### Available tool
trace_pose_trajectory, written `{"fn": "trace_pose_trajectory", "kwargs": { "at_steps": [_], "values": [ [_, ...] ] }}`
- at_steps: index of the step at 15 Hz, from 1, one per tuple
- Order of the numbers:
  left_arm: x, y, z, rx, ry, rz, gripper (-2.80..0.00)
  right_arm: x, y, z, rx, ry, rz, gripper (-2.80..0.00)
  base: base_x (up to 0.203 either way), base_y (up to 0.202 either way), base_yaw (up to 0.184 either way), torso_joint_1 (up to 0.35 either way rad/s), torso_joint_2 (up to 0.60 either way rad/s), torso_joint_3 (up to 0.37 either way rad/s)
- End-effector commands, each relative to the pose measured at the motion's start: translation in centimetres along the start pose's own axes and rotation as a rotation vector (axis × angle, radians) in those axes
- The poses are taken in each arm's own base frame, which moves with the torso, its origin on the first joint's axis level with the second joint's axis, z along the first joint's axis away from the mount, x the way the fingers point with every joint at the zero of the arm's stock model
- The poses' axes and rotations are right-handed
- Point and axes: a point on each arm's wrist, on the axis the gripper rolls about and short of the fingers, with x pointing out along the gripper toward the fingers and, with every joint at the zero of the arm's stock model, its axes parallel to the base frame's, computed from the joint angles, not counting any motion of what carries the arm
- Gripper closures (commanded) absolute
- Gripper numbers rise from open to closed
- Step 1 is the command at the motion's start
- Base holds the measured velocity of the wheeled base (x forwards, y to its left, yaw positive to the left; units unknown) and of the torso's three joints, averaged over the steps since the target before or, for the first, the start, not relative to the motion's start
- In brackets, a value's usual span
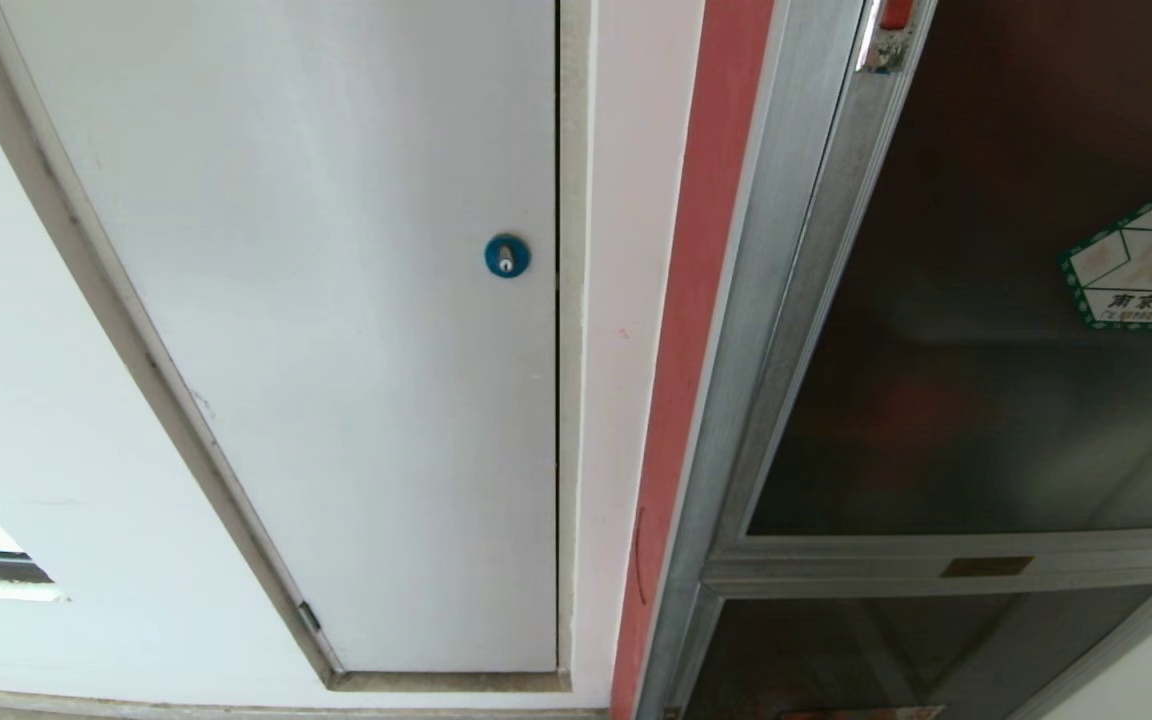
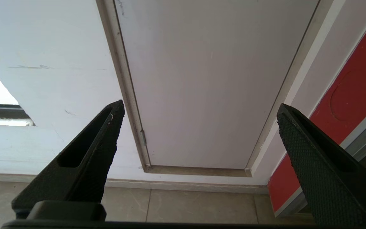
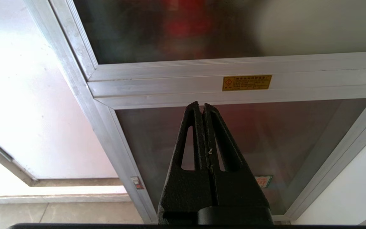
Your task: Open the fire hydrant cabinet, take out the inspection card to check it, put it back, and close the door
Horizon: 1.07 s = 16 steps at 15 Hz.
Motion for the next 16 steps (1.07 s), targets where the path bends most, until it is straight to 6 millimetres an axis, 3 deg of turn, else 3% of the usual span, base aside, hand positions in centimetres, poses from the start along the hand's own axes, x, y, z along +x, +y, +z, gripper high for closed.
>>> {"fn": "trace_pose_trajectory", "kwargs": {
  "at_steps": [1, 16],
  "values": [
    [0.01, 0.0, 0.01, -0.001, 0.001, 0.001, -2.8, 0.0, 0.0, 0.0, 0.001, -0.001, 0.0, 0.0, 0.0, 0.0, 0.0, 0.0, 0.0, 0.0],
    [0.01, 0.0, 0.01, -0.001, 0.001, 0.001, -2.8, -0.02, 0.0, 0.05, -0.002, -0.001, -0.003, 0.0, 0.0, 0.0, 0.0, 0.0, 0.0, 0.0]
  ]
}}
